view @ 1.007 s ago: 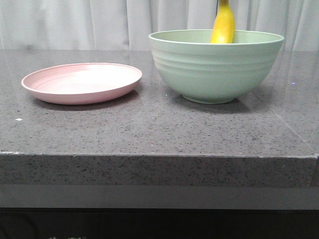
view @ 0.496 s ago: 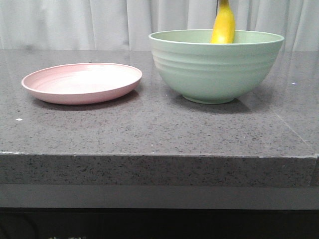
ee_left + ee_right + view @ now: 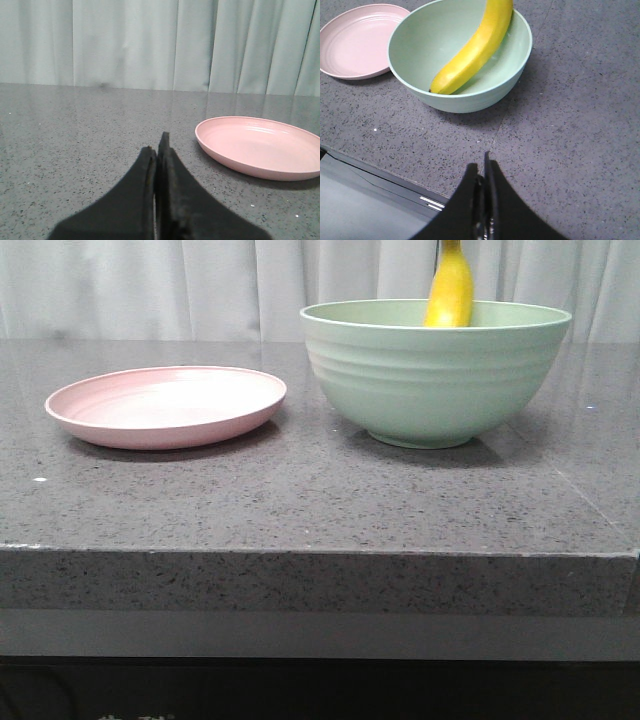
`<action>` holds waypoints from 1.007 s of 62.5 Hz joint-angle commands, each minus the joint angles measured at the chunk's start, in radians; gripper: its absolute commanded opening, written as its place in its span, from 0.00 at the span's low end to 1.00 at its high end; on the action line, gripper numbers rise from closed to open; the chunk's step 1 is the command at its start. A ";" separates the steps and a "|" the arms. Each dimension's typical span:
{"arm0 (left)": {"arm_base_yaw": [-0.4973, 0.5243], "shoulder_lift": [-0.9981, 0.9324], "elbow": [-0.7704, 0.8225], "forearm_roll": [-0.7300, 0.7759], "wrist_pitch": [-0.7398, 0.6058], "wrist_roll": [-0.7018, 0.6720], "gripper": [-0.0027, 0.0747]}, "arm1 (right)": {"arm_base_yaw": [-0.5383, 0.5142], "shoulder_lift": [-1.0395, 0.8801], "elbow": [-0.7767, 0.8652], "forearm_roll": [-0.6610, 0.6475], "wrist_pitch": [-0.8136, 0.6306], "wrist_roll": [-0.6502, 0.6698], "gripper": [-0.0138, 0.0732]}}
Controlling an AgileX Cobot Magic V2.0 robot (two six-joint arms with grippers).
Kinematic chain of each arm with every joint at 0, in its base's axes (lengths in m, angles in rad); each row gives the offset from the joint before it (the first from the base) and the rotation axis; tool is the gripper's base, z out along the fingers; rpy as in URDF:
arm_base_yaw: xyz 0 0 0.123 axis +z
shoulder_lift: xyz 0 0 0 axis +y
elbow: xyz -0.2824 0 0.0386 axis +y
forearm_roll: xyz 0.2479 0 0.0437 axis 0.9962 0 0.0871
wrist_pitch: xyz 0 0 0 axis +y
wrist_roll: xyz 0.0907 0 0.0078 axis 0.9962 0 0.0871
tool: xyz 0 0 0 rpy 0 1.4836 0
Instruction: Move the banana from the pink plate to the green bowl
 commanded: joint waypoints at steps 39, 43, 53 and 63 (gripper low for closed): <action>-0.008 -0.024 0.006 0.001 -0.086 -0.008 0.01 | -0.005 -0.382 0.409 -0.011 -0.473 -0.002 0.08; -0.008 -0.024 0.006 0.001 -0.086 -0.008 0.01 | -0.005 -0.437 0.462 -0.011 -0.521 -0.002 0.08; -0.008 -0.024 0.006 0.001 -0.086 -0.008 0.01 | -0.005 -0.491 0.554 -0.010 -0.603 -0.002 0.08; -0.008 -0.024 0.006 0.001 -0.086 -0.008 0.01 | -0.006 -0.564 0.658 -0.091 -0.733 0.092 0.08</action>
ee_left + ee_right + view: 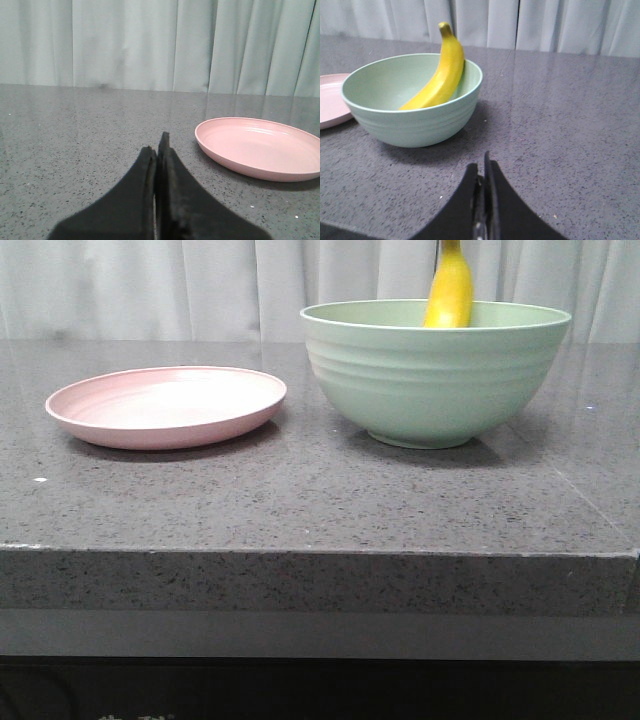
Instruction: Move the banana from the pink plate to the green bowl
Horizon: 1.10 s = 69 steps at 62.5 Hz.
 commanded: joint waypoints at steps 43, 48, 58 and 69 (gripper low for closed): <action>-0.006 -0.024 0.006 0.000 -0.084 -0.008 0.01 | -0.064 -0.167 0.343 -0.239 -0.409 0.271 0.08; -0.006 -0.024 0.006 0.000 -0.084 -0.008 0.01 | -0.064 -0.167 0.341 -0.253 -0.394 0.271 0.08; -0.006 -0.024 0.006 0.000 -0.084 -0.008 0.01 | -0.064 -0.167 0.341 -0.253 -0.456 0.271 0.08; -0.006 -0.024 0.006 0.000 -0.084 -0.008 0.01 | -0.064 -0.167 0.341 -0.253 -0.490 0.271 0.08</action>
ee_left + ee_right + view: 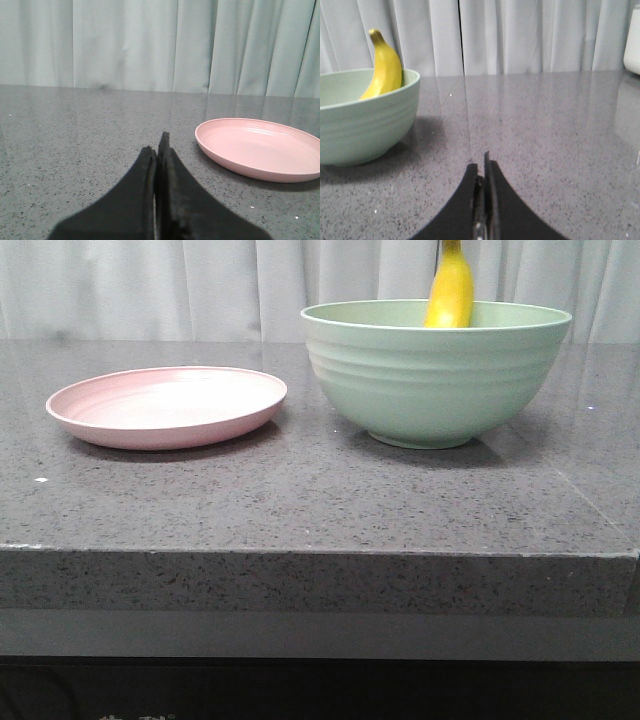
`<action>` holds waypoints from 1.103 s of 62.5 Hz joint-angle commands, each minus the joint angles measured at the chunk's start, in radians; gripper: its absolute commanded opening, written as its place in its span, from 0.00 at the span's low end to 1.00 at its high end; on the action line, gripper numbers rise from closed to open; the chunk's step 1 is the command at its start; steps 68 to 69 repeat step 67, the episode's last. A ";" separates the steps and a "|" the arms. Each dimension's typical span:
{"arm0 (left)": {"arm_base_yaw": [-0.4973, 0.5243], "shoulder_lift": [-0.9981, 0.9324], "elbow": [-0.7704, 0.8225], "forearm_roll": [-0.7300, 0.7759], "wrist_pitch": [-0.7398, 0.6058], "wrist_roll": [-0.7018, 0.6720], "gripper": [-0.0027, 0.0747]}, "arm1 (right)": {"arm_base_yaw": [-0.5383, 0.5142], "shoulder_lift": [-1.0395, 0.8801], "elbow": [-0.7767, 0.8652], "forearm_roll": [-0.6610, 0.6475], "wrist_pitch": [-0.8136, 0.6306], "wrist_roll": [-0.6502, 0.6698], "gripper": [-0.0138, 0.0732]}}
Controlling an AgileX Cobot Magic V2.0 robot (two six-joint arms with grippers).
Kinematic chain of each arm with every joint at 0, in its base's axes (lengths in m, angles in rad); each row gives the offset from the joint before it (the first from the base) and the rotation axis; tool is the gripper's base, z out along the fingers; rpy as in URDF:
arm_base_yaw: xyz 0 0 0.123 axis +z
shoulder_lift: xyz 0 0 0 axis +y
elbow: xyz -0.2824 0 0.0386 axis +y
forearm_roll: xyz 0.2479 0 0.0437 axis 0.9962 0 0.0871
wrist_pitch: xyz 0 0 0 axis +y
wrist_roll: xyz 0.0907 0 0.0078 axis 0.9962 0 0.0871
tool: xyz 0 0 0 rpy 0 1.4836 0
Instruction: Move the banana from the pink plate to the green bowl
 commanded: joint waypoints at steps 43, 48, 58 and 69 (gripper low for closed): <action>-0.006 -0.024 0.006 0.000 -0.082 -0.008 0.01 | -0.006 -0.024 -0.005 -0.012 -0.068 0.000 0.08; -0.006 -0.024 0.006 0.000 -0.082 -0.008 0.01 | -0.006 -0.024 -0.005 -0.012 -0.068 0.000 0.08; -0.006 -0.024 0.006 0.000 -0.082 -0.008 0.01 | -0.006 -0.024 -0.005 -0.012 -0.068 0.000 0.08; -0.006 -0.024 0.006 0.000 -0.082 -0.008 0.01 | -0.006 -0.024 -0.005 -0.012 -0.068 0.000 0.08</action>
